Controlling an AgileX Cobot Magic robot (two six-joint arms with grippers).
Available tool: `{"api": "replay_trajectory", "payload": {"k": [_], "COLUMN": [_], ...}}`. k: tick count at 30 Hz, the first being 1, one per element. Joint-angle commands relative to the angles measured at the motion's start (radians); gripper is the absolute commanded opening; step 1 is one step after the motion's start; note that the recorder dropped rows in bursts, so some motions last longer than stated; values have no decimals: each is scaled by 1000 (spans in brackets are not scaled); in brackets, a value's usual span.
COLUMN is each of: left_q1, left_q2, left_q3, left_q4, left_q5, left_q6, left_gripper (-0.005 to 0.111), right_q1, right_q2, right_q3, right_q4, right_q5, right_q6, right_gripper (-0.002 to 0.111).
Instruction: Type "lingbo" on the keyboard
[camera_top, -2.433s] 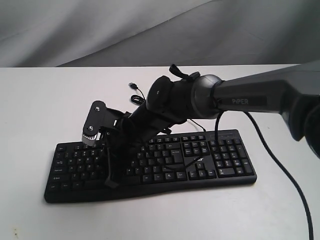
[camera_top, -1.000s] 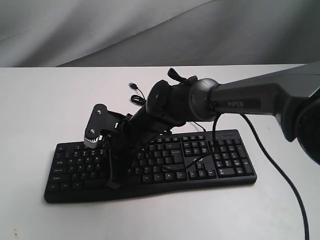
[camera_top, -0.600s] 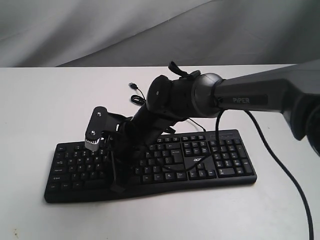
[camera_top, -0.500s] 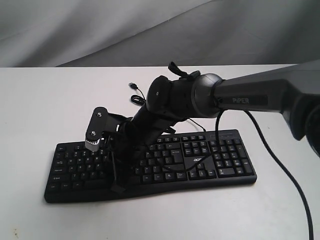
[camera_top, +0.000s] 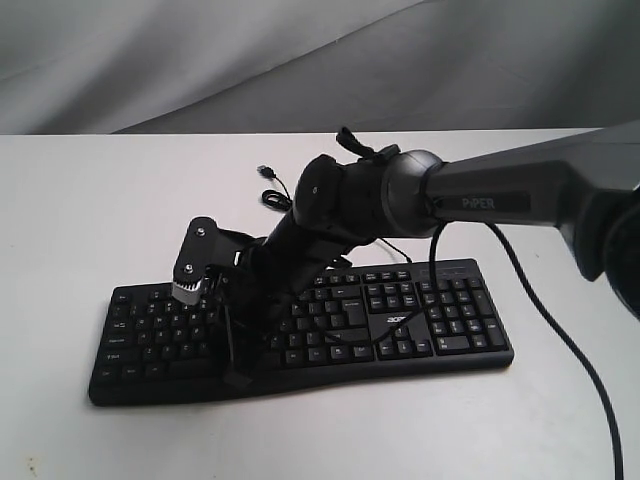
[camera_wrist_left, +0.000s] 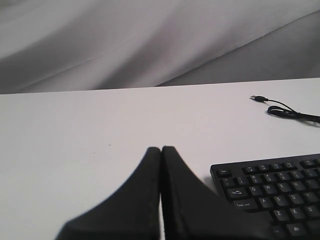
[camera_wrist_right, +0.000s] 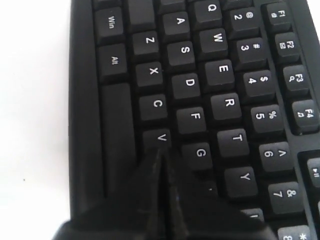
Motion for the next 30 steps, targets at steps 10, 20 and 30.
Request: {"api": "replay_trajectory", "payload": {"k": [10,20,30], "left_q1": [1,1,1], "left_q2": [-4,-4,-4], "left_q3": [5,5,5], "left_q4": [0,0,0], "left_q5": [-11,-11,-11], "left_q6": [-2,-2,-2], "left_gripper": [1,1,1], "right_q1": [-50,-134,-137], "right_q2": [-88,-88,-86], "right_q3": [-6,1,26], "right_q4": [-59,-68,-73], "right_q5": [10,37,36], "right_q6": [10,25,28], "right_gripper": [0,0,0]}}
